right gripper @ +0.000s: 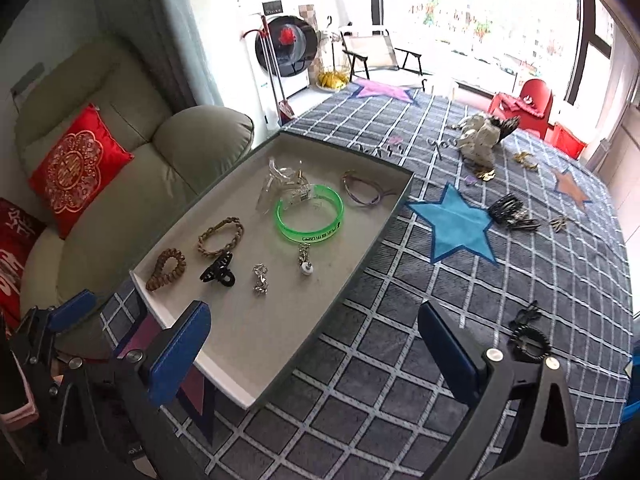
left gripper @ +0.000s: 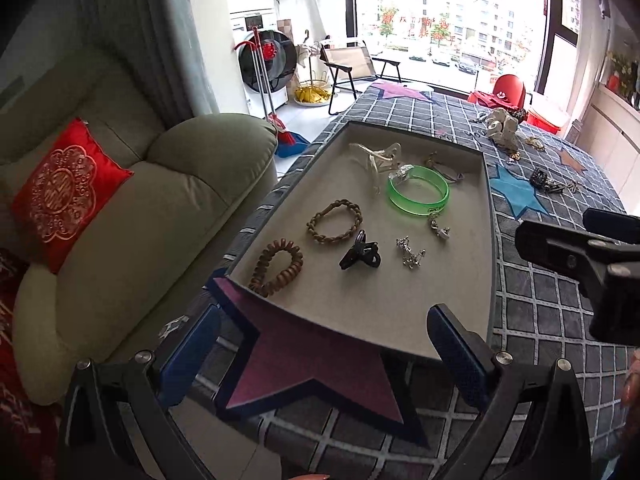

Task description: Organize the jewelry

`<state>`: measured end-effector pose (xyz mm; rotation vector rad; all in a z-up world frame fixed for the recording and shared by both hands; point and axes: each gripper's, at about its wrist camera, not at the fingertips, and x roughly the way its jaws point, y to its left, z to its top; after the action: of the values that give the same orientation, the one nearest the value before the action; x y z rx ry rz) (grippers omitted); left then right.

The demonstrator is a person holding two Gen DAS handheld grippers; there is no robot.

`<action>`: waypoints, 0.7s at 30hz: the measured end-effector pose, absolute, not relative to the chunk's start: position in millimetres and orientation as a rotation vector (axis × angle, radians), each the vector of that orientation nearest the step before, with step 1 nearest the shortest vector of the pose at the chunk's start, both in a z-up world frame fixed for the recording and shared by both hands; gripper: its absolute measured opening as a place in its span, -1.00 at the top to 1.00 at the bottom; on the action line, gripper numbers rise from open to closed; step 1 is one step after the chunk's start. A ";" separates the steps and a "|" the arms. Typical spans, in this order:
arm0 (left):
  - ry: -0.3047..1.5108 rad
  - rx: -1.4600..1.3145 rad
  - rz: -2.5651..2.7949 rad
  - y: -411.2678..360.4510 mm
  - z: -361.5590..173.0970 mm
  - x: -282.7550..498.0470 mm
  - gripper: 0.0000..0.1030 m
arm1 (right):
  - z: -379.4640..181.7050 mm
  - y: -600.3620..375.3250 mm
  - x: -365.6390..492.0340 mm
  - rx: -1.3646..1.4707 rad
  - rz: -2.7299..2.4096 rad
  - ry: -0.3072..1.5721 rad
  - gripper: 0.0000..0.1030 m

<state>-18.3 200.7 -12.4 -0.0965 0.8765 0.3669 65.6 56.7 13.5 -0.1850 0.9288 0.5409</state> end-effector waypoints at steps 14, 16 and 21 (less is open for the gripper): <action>0.843 -0.134 0.411 197.0 11.0 -48.4 -1.00 | 27.9 38.9 34.2 -0.188 0.485 0.889 -0.99; 0.840 -0.126 0.414 195.3 13.0 -51.3 -1.00 | 29.3 37.4 31.7 -0.190 0.477 0.878 -0.99; 0.838 -0.122 0.418 191.7 15.8 -56.3 -1.00 | 33.5 34.4 25.1 -0.195 0.468 0.854 -1.00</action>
<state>-56.3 191.7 15.8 -0.1224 0.8384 0.4176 25.1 34.4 33.5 -0.1954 0.8545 0.4681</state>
